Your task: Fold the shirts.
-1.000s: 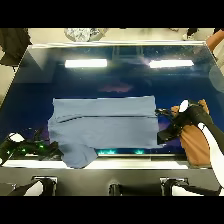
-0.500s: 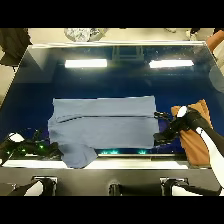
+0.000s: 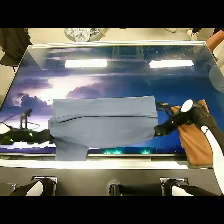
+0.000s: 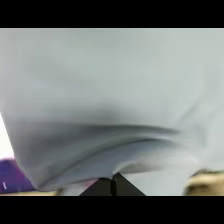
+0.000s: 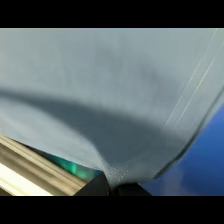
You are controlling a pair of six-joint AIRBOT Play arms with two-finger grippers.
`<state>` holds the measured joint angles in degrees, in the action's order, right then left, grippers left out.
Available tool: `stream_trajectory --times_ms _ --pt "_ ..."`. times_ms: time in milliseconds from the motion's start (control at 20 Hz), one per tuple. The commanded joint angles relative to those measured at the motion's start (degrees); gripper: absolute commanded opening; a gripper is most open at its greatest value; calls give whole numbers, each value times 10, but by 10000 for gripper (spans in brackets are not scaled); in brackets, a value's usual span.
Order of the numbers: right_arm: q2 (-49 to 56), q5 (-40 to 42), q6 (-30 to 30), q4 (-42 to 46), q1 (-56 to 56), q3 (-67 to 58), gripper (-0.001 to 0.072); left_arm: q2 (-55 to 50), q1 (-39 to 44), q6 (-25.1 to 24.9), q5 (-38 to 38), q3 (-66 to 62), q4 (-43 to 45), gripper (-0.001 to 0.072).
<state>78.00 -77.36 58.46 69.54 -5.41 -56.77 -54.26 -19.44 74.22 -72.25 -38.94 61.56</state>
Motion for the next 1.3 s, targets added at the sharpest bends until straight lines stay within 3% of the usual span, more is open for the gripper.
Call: stream_trajectory --times_ms 0,350,550,750,800,850,900,950,1050,1250 --pt "6 23 -6 -5 0 -94 39 -10 0 10 16 -89 -1 24" --pt "199 71 52 -1 25 -305 40 -266 37 14 26 -306 -33 24" --pt "258 86 74 3 24 -342 40 -380 39 39 16 -406 -29 24" --pt "280 83 73 -6 24 -342 50 -432 47 38 7 -420 -31 30" --pt "278 81 73 -10 24 -342 148 -435 48 38 7 -421 -31 106" --pt "274 73 67 -19 23 -343 322 -433 47 38 7 -422 -31 301" --pt "266 55 50 -20 20 -348 545 -431 45 38 1 -428 -31 421" --pt "256 43 29 -18 11 -351 634 -427 41 38 -11 -437 -31 421" --pt "239 38 24 -20 -22 -350 661 -412 37 38 -31 -449 -31 420" --pt "267 24 59 -106 -80 -342 669 -366 45 38 -32 -450 -31 420"
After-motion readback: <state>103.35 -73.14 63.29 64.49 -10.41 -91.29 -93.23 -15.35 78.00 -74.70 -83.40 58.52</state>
